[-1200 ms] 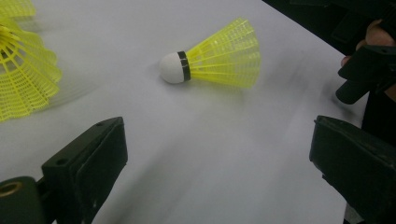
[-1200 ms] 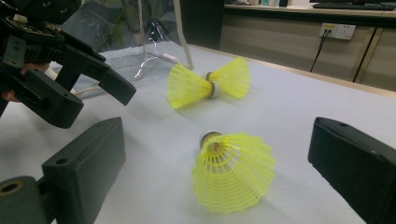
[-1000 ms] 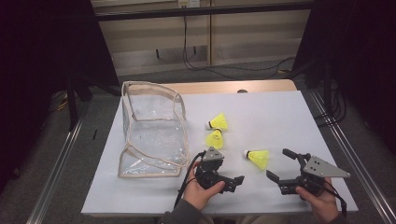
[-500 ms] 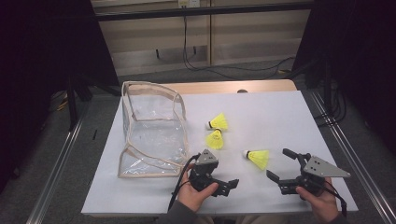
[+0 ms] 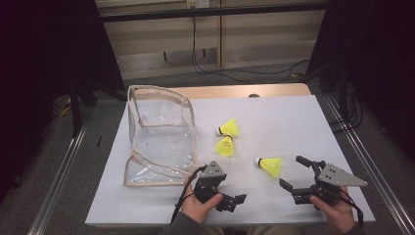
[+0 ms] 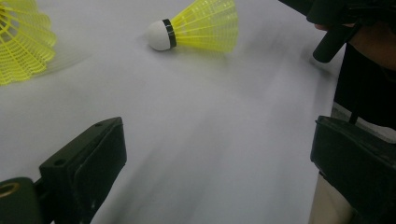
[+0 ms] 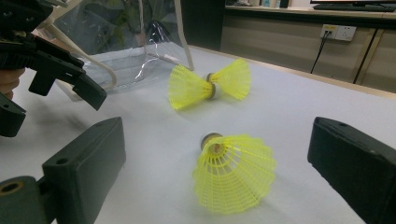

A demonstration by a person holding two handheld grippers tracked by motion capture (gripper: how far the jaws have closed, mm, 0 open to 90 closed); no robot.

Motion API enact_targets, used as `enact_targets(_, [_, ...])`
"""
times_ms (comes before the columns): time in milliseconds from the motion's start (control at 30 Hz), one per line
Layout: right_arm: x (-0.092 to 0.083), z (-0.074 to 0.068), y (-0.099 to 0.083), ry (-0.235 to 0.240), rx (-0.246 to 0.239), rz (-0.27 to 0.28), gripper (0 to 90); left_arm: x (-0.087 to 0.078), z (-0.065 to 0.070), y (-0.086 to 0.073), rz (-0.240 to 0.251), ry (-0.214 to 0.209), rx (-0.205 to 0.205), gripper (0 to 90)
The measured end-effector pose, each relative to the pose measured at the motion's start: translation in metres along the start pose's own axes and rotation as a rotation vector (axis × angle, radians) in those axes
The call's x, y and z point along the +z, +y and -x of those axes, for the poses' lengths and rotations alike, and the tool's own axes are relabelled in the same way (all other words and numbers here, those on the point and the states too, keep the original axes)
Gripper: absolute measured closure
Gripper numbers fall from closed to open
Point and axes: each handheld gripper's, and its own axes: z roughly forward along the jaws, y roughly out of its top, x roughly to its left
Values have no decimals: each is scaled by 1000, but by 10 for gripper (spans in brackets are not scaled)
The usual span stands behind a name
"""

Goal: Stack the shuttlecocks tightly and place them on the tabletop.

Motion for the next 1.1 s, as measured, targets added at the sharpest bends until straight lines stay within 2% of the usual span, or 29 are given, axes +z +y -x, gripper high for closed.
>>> enact_targets(467, [0,0,0,4,-5,1,39,-11,-2,-7,-13,11,3,36])
enact_targets(667, [0,0,0,4,-5,1,39,-17,-3,-10,-16,-15,22,36])
enact_targets(800, [0,0,0,5,-6,0,39,-21,-3,-11,2,-16,15,36])
enact_targets(967, [0,0,0,5,-6,2,40,-22,-1,-13,-17,-31,32,36])
enact_targets(1100, [0,-1,0,6,-5,1,40,-24,-3,-14,-16,-24,30,36])
